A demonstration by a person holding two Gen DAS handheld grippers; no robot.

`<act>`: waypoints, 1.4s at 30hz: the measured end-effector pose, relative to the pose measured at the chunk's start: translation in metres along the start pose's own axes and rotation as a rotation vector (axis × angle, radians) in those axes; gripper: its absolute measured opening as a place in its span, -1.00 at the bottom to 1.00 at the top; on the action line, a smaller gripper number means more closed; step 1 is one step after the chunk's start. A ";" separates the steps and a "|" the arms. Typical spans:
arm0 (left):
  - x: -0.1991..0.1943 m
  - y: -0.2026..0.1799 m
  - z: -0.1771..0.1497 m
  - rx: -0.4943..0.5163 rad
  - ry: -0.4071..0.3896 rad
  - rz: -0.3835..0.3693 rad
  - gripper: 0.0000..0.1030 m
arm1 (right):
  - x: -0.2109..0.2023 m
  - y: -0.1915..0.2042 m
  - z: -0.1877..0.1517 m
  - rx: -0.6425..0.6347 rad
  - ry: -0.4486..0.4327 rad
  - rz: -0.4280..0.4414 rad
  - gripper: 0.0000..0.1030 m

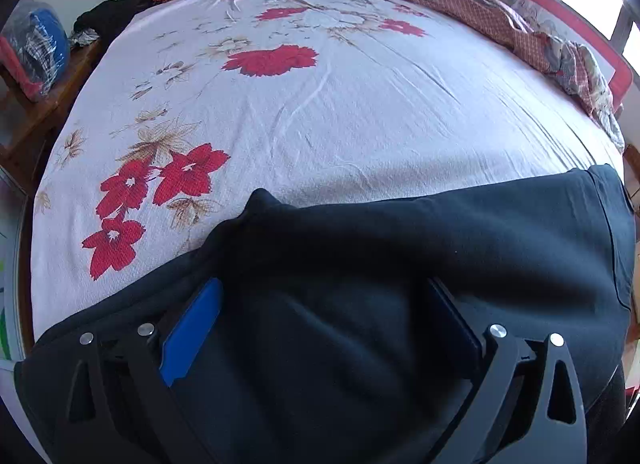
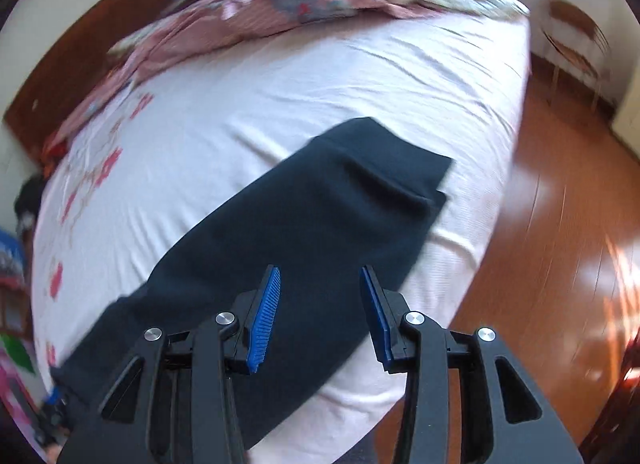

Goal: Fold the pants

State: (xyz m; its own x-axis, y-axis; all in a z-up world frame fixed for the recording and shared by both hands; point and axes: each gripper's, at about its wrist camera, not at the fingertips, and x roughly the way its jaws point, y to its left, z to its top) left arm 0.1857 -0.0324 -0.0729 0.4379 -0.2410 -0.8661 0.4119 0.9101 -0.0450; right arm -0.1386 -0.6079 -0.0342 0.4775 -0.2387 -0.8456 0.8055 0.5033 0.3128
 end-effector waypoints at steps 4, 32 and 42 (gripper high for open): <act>-0.003 -0.004 -0.002 0.027 0.007 0.024 0.93 | 0.021 -0.067 0.015 0.267 0.035 0.159 -0.20; -0.023 0.006 -0.001 0.028 -0.002 -0.048 0.95 | 0.031 -0.062 0.021 0.239 -0.104 0.156 -0.85; -0.134 0.049 -0.024 -0.071 -0.077 0.128 0.95 | -0.068 0.115 0.008 -0.356 -0.212 0.236 -0.85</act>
State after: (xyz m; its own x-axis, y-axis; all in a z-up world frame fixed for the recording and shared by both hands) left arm 0.1280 0.0526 0.0290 0.5444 -0.1442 -0.8263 0.2925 0.9559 0.0258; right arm -0.0755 -0.5403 0.0625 0.7238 -0.2293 -0.6507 0.5139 0.8086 0.2867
